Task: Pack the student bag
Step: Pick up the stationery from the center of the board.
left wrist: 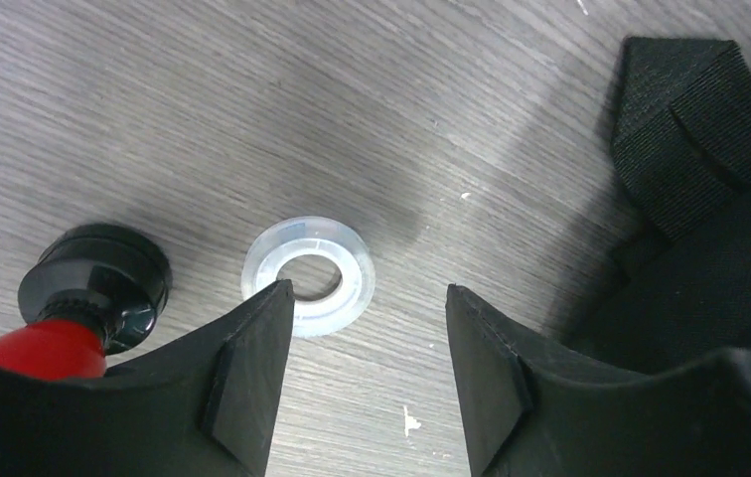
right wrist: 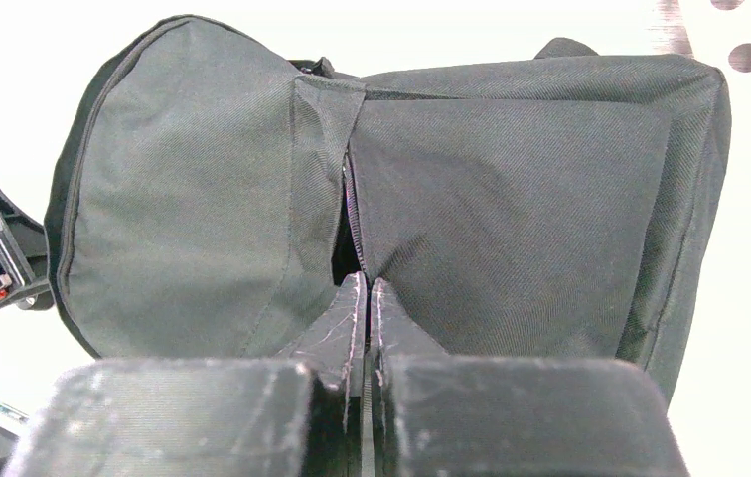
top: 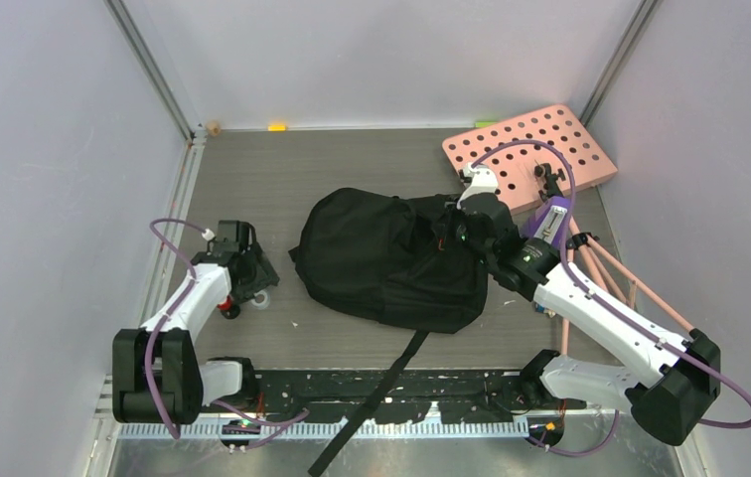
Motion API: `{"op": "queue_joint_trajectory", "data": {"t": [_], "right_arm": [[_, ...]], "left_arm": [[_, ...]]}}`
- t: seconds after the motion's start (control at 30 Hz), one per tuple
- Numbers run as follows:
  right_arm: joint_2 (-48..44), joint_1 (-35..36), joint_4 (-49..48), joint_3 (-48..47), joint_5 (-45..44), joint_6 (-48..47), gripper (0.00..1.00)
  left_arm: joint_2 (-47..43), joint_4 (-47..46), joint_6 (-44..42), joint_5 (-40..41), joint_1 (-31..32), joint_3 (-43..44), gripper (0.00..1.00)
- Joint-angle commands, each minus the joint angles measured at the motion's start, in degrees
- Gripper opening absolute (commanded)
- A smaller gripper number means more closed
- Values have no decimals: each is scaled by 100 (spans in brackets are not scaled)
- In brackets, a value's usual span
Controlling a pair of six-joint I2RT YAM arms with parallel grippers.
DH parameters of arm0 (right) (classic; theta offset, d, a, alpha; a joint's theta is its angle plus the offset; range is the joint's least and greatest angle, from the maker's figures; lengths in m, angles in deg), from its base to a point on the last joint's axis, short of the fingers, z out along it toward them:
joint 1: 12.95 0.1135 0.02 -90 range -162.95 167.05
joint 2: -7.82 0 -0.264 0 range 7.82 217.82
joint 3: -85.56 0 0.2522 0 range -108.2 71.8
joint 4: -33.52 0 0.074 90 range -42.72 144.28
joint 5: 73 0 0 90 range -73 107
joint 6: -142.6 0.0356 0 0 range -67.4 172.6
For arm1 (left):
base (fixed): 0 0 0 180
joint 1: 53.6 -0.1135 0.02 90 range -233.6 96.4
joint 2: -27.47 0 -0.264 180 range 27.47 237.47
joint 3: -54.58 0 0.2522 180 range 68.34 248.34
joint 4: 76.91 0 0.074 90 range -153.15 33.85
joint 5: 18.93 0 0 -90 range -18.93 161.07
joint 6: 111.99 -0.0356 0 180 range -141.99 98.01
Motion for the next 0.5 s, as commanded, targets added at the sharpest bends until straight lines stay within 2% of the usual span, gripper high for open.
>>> {"op": "queue_joint_trajectory", "data": {"t": [0.0, 0.47], "right_arm": [[-269, 11, -375, 55, 145, 31, 0], [-221, 11, -376, 10, 222, 8, 1]], "left_arm": [[-23, -500, 94, 65, -40, -144, 59], [534, -679, 20, 42, -40, -74, 44]]}}
